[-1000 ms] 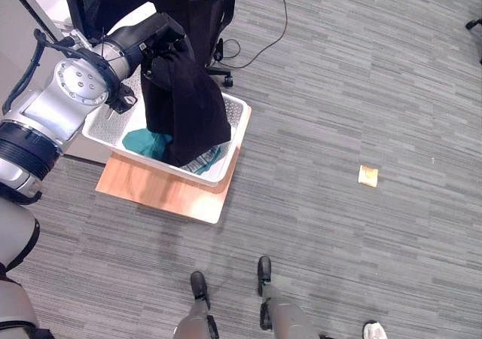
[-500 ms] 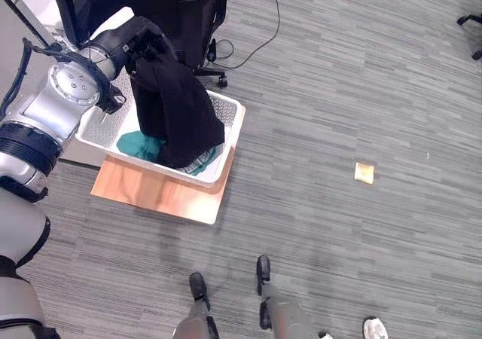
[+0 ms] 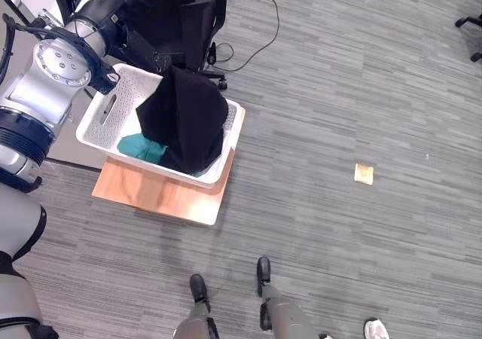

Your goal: Pick up bed clothes into laundry basket.

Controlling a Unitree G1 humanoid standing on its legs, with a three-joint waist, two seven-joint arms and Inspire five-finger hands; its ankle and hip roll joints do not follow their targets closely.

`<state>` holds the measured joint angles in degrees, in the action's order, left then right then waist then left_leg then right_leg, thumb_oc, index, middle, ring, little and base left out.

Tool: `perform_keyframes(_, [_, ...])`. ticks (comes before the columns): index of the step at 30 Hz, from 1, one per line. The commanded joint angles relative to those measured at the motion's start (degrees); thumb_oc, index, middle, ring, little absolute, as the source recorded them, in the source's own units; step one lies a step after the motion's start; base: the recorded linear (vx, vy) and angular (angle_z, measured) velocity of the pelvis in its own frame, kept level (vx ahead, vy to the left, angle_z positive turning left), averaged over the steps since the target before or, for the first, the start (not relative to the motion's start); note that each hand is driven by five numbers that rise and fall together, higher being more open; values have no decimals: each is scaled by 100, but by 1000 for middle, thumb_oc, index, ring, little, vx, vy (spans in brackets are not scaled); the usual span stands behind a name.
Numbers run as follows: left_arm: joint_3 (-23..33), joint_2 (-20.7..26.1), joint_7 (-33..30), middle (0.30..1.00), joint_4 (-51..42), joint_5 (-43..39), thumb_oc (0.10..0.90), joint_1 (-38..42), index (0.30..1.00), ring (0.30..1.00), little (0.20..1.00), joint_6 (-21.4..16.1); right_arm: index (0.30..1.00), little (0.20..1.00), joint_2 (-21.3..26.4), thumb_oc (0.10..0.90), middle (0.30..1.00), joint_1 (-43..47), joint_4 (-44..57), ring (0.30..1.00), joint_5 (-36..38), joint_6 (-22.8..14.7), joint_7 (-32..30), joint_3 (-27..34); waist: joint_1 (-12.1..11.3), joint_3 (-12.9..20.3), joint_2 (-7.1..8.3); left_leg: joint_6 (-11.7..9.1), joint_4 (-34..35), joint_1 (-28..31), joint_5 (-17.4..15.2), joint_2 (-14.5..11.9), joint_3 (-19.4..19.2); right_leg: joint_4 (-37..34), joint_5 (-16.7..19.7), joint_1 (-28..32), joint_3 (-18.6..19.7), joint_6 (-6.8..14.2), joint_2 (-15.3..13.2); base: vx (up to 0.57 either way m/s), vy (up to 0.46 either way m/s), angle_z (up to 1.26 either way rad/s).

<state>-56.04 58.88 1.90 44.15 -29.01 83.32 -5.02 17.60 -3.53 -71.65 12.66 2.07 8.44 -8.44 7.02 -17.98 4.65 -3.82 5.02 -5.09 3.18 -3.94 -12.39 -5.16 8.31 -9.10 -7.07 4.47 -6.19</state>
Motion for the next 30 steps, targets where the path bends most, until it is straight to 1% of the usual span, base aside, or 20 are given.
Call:
perform_keyframes(1, [669, 265, -547, 900, 52, -434, 800, 1372, 900, 900, 900, -766, 900, 900, 621, 800, 900, -204, -533, 900, 32, 225, -152, 133, -121, 271, -466, -44, -2, 92, -214, 116, 49, 16, -540, 528, -206, 671, -161, 3, -8, 5])
perform_keyframes(6, [865, 646, -672, 900, -534, -681, 800, 1173, 900, 900, 900, -915, 900, 900, 719, 800, 900, -124, -656, 900, 4, 286, -189, 243, -332, 455, -488, -53, -2, 199, -223, 126, 212, 16, -607, 757, -407, 655, -189, 4, -14, 4])
perform_keyframes(10, [1024, 761, -709, 900, -745, -752, 800, 996, 900, 900, 900, -965, 900, 900, 751, 800, 900, -97, -704, 900, -33, 299, -207, 255, -426, 515, -484, -56, -2, 221, -218, 137, 302, 16, -632, 840, -498, 649, -197, -6, -14, 22])
perform_keyframes(11, [1203, 866, -775, 900, -1049, -781, 800, 768, 900, 900, 900, -1044, 900, 900, 770, 800, 900, -52, -724, 900, -84, 298, -226, 268, -530, 567, -467, -47, -2, 239, -217, 153, 404, 16, -659, 925, -579, 646, -204, -10, -14, 31])
perform_keyframes(12, [1268, 876, -784, 900, -1078, -769, 800, 697, 900, 900, 900, -1040, 900, 900, 791, 800, 900, -57, -726, 900, -84, 297, -226, 264, -512, 568, -487, -46, -2, 244, -216, 155, 415, 16, -663, 936, -590, 647, -206, -22, -25, 21])
perform_keyframes(13, [1702, 1024, -898, 900, -1587, -819, 800, 206, 900, 900, 900, -1175, 900, 900, 811, 800, 900, 7, -700, 900, -173, 285, -266, 262, -674, 608, -422, -25, -2, 288, -219, 187, 554, 68, -686, 1046, -692, 638, -227, -15, -15, 25])
perform_keyframes(14, [1794, 1034, -910, 900, -1630, -800, 800, 106, 900, 900, 900, -1166, 900, 900, 838, 800, 900, 3, -703, 900, -175, 283, -266, 256, -653, 615, -445, -24, -2, 289, -217, 190, 563, 68, -688, 1052, -701, 640, -230, -13, -18, 48])
perform_keyframes(16, [2852, 1146, -1155, 900, -2508, -499, 800, -1258, 900, 900, 900, -1293, 900, 900, 770, 800, 900, 41, -444, 900, -356, 160, -320, 155, -915, 668, -399, 35, -2, 402, -233, 259, 901, 571, -998, 1175, -901, 598, -285, -13, -1, 53])
perform_keyframes(17, [3320, 1058, -1228, 900, -2802, -415, 800, -1846, 900, 900, 900, -1332, 900, 900, 738, 800, 900, 44, -256, 900, -349, 113, -330, 140, -976, 684, -399, 61, -2, 431, -221, 291, 1066, 832, -1139, 1183, -946, 561, -299, -27, 4, 39])
perform_keyframes(18, [3486, 1056, -1236, 900, -2868, -390, 800, -2021, 900, 900, 900, -1318, 900, 900, 789, 800, 900, 40, -250, 900, -349, 115, -330, 120, -932, 708, -444, 63, -2, 403, -198, 293, 1080, 839, -1128, 1159, -959, 559, -301, -19, -4, 61])
perform_keyframes(19, [4049, 860, -1314, 900, -3154, -222, 800, -2861, 900, 900, 900, -1345, 900, 900, 648, 800, 900, -36, 240, 900, -343, 22, -301, 27, -987, 716, -410, 114, -2, 494, -192, 359, 1407, 1354, -1361, 1159, -845, 519, -309, -33, -7, 105])
perform_keyframes(20, [4334, 734, -1362, 900, -3315, -151, 800, -3271, 900, 900, 900, -1336, 900, 900, 605, 800, 900, -100, 554, 900, -325, -9, -299, -83, -881, 735, -449, 136, -2, 477, -141, 394, 1615, 1652, -1400, 1032, -550, 527, -241, -39, -32, 116])
perform_keyframes(22, [4692, 571, -1327, 900, -3428, -182, 800, -3924, 900, 900, 900, -1388, 900, 900, 511, 800, 900, -207, 1179, 900, -367, -77, -306, -266, -755, 743, -454, 150, -2, 498, -88, 444, 1995, 1919, -1611, 911, 382, 492, -1, -28, -39, 128])
perform_keyframes(23, [4740, 568, -1326, 900, -3448, -178, 800, -3975, 900, 900, 900, -1384, 900, 900, 526, 800, 900, -210, 1188, 900, -368, -72, -307, -276, -745, 759, -474, 147, -2, 476, -73, 433, 1993, 1908, -1586, 892, 385, 489, 10, -39, -95, 166])
perform_keyframes(24, [5131, 89, -1358, 900, -3395, -380, 800, -4681, 900, 900, 900, -1419, 900, 900, 524, 800, 900, -400, 1730, 900, -263, -115, -366, -310, -654, 800, -479, 129, -92, 373, 58, 551, 2539, 1935, -1817, 963, 1403, 323, 350, -66, -138, 156])
perform_keyframes(25, [5403, -135, -1291, 900, -3424, -319, 800, -5093, 900, 900, 900, -1363, 900, 900, 495, 800, 900, -416, 1785, 900, -264, -149, -391, -269, -681, 789, -450, 90, -117, 337, 103, 610, 2725, 1851, -1795, 1053, 1534, 283, 359, -136, -195, 184])
perform_keyframes(27, [6073, -548, -1215, 900, -3455, -357, 800, -6004, 900, 900, 900, -1396, 900, 900, 483, 800, 900, -381, 1865, 900, -375, -141, -362, -294, -877, 789, -387, 31, -170, 215, 182, 613, 2855, 1493, -1749, 1255, 1275, 181, 296, -128, -177, 150])
perform_keyframes(28, [6116, -558, -1213, 900, -3481, -353, 800, -6061, 900, 900, 900, -1388, 900, 900, 498, 800, 900, -385, 1865, 900, -375, -141, -360, -315, -840, 798, -374, 38, -148, 257, 149, 630, 2864, 1480, -1795, 1300, 1257, 173, 274, -155, -282, 84])
perform_keyframes(29, [6880, -1047, -1063, 900, -3421, -743, 800, -6989, 900, 900, 900, -1365, 900, 900, 601, 800, 900, -269, 1882, 900, -516, -120, -372, -338, -1069, 799, -329, -55, -213, 63, 271, 578, 2944, 1171, -1859, 1480, 1014, 115, 303, -167, -269, 71])
perform_keyframes(30, [7003, -1242, -1009, 900, -3440, -863, 800, -7282, 900, 900, 900, -1357, 900, 900, 662, 800, 900, -226, 1893, 900, -576, -121, -351, -326, -1136, 785, -316, -112, -278, -42, 326, 581, 3004, 1098, -1857, 1497, 975, 70, 360, -285, -342, 62])
